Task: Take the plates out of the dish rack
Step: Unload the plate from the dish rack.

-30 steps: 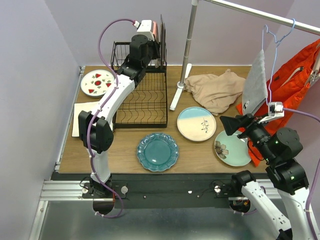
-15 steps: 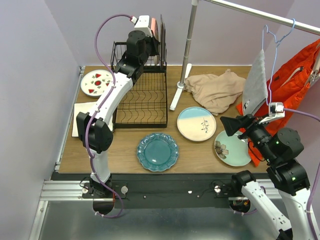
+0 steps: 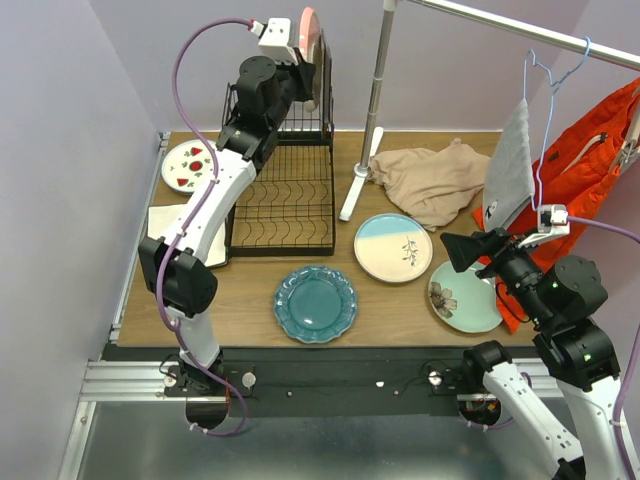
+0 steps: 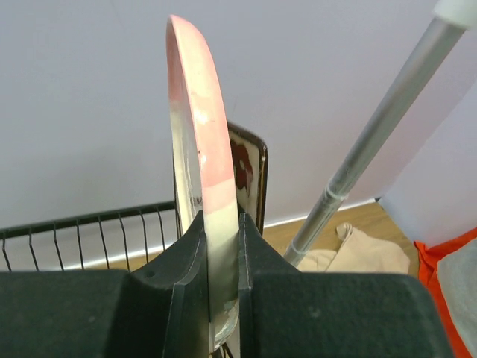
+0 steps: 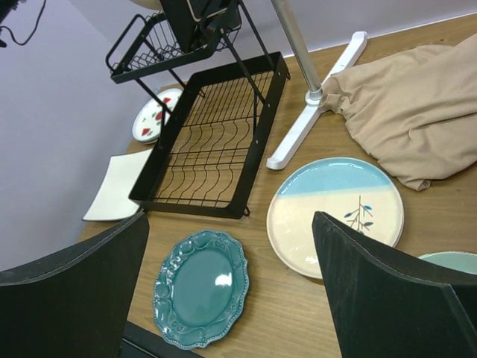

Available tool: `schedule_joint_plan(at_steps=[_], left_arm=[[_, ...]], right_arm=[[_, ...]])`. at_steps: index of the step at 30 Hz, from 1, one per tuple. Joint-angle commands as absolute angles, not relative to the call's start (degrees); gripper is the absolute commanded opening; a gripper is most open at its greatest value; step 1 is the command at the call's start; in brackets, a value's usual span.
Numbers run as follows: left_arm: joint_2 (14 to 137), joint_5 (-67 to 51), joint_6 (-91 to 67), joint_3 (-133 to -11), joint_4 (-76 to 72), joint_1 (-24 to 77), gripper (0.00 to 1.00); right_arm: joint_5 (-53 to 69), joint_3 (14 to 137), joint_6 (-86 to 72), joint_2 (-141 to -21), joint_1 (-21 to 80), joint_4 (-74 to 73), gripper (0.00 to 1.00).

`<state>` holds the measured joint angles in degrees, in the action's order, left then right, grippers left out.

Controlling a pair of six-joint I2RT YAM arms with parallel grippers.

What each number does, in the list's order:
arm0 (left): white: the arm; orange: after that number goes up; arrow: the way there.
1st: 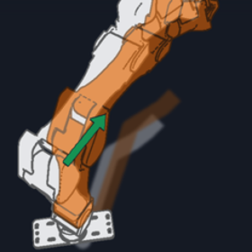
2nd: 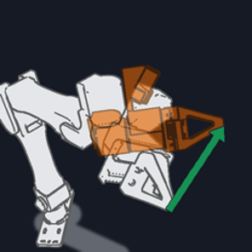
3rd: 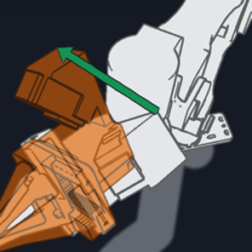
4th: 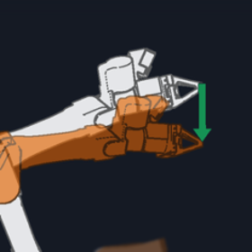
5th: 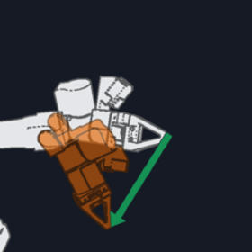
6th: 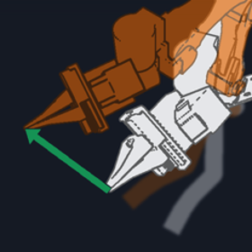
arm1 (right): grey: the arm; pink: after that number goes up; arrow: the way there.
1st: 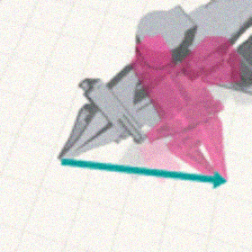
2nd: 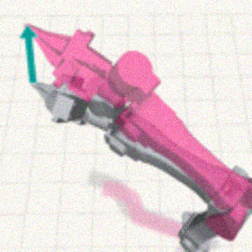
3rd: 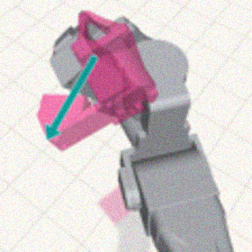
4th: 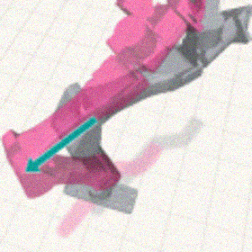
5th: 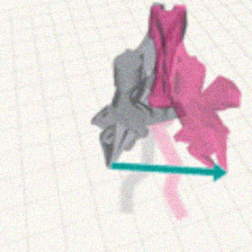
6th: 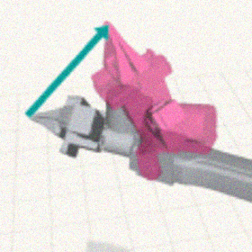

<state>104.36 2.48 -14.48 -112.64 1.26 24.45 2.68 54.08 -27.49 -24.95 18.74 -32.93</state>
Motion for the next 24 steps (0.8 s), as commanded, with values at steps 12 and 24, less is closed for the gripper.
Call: schedule_joint_plan(at_steps=[12, 24], left_arm=[[93.3, 6.9, -0.3, -110.1, -9.2, 24.8, 0.00], [78.7, 13.7, 18.6, -98.3, -4.6, 28.7, 0.00]], right_arm=[[2.7, 54.5, -28.0, -24.6, 18.6, -33.5, 0.99], [7.4, 53.8, -32.4, -27.5, 18.7, -34.5, 0.99]])
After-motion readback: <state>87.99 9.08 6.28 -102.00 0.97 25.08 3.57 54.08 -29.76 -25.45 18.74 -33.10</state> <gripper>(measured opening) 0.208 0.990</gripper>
